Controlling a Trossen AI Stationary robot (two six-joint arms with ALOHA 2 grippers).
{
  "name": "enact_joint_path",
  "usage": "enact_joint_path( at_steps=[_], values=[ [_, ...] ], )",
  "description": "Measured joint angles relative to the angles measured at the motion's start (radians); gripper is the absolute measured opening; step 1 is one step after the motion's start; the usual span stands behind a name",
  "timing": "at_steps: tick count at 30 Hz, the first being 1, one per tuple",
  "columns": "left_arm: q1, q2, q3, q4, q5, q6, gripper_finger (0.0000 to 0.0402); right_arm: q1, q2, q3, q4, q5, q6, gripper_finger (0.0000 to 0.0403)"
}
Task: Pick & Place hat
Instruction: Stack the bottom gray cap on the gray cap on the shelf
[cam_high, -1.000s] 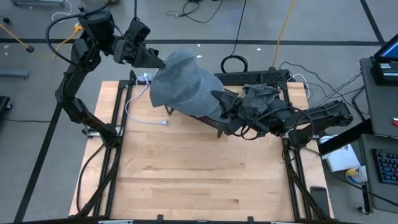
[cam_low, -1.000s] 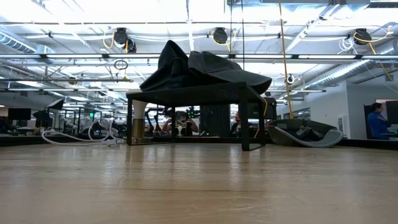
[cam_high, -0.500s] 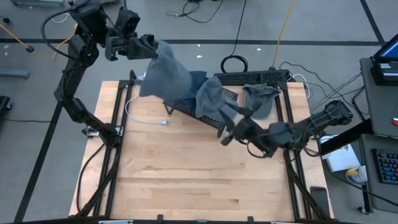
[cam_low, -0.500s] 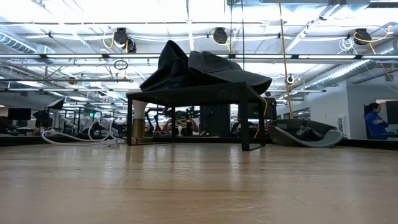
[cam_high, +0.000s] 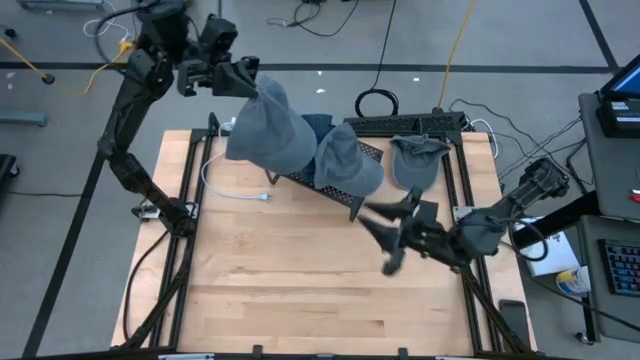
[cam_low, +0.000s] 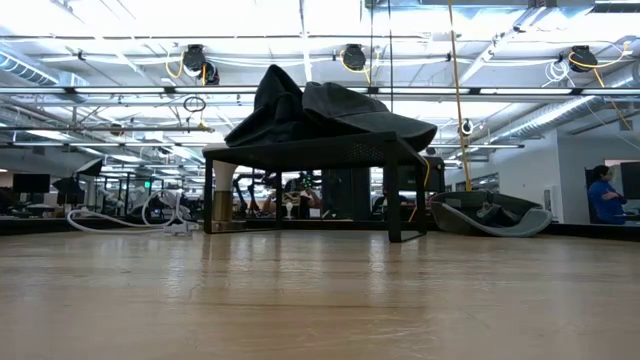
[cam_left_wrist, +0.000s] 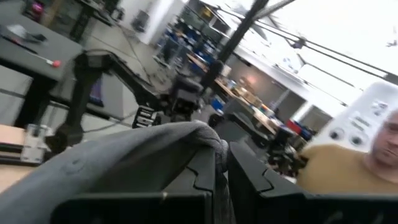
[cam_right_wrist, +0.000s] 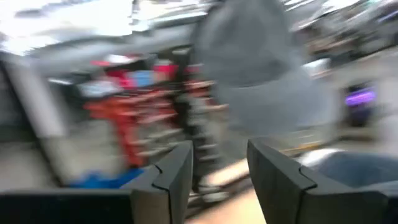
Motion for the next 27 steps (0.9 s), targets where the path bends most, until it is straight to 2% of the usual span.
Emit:
enact_joint_path(
  at_steps=[4, 7, 27],
  values=[
    [-0.012, 0.051, 0.0, 0.003, 0.006, 0.035, 0.0017, 0.014, -0.024, 0.0, -0.012, -0.193, 0.155, 0.0146],
    [-0.029, 0.09, -0.001, 0.033, 0.003, 0.045, 0.0017, 0.015, -0.037, 0.0, -0.01, -0.256, 0.21, 0.0146],
    [-0.211, 0.337, 0.0, 0.27, -0.06, 0.059, 0.0017, 0.047, -0.077, 0.0, -0.005, -0.278, 0.164, 0.0146]
  ],
)
